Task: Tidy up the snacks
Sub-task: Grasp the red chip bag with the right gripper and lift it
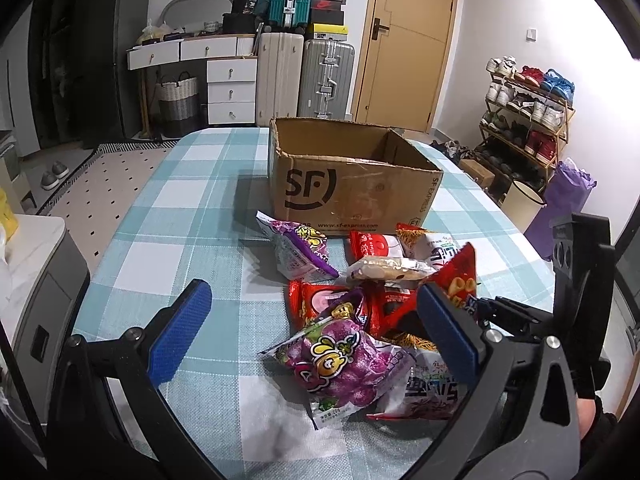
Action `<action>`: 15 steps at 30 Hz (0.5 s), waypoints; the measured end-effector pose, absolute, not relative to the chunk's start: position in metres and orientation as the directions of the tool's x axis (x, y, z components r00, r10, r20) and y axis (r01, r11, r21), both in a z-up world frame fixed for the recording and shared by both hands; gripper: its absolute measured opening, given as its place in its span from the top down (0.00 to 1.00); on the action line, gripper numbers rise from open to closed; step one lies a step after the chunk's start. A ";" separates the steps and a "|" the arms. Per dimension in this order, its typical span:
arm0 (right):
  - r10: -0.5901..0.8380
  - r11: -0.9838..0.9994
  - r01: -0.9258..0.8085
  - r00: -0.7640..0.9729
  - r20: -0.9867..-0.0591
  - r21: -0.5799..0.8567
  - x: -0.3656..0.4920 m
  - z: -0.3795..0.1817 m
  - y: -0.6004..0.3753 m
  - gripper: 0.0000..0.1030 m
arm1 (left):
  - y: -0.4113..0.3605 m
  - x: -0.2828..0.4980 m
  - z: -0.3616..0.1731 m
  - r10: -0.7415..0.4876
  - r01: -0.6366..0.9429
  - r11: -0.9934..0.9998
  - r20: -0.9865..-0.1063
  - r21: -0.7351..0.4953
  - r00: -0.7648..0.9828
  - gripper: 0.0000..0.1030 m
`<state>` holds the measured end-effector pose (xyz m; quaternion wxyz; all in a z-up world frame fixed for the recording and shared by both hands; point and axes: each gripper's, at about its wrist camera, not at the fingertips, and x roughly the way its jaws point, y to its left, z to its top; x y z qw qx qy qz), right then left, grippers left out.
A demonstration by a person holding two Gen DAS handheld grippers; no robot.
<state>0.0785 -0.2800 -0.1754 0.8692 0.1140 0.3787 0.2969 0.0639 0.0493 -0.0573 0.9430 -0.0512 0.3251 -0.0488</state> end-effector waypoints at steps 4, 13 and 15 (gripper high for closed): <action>0.621 0.784 -0.427 0.531 -0.577 0.450 0.078 -0.176 -0.286 0.43 | 0.051 0.061 -0.056 -0.122 0.055 0.990 -0.604 -0.128 0.787 0.01; 0.629 0.776 -0.420 0.555 -0.544 0.470 0.069 -0.172 -0.298 0.50 | 0.052 0.052 -0.050 -0.111 0.050 0.992 -0.602 -0.118 0.791 0.01; 0.634 0.772 -0.420 0.563 -0.530 0.477 0.066 -0.170 -0.302 0.51 | 0.052 0.051 -0.050 -0.109 0.049 0.992 -0.602 -0.116 0.791 0.01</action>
